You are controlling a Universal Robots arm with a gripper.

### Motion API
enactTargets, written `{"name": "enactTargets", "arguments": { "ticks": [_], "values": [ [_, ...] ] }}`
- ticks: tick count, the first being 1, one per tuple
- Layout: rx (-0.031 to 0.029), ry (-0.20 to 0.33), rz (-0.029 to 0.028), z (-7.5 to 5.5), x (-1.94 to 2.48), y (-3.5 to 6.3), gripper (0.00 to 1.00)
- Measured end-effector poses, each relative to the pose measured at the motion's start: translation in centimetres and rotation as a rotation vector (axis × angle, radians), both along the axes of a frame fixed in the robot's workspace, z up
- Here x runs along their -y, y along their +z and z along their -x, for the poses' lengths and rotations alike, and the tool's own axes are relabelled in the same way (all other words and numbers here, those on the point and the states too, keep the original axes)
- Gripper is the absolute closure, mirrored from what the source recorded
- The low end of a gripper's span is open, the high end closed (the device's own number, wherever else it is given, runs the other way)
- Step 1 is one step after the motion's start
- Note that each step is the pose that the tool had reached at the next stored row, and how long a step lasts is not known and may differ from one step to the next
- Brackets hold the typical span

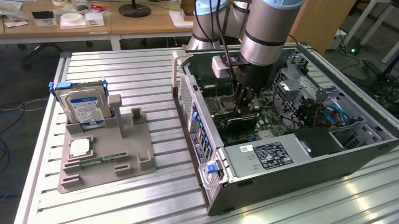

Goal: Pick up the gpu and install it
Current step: 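Insert the gpu into the slot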

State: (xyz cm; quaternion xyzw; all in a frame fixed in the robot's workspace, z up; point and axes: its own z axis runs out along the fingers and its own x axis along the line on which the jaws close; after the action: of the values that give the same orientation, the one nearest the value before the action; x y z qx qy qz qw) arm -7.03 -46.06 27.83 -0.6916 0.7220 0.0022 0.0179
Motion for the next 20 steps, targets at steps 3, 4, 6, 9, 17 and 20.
{"name": "enactTargets", "arguments": {
  "ticks": [3, 4, 6, 9, 17, 20],
  "values": [
    [0.0001, 0.000, -0.0002, 0.9, 0.00, -0.11, 0.89],
    [0.0002, 0.001, -0.0003, 1.2, -0.01, -0.15, 0.89],
    [0.0002, 0.004, -0.0002, 1.5, -0.01, -0.24, 0.89],
    [0.0001, 0.026, 0.0002, 3.7, 0.05, -0.61, 0.89],
    [0.0001, 0.048, 0.0006, 4.2, 1.26, -0.46, 0.89],
    [0.0000, 0.050, 0.0008, 4.2, 1.35, -0.35, 0.89]
  ]
}}
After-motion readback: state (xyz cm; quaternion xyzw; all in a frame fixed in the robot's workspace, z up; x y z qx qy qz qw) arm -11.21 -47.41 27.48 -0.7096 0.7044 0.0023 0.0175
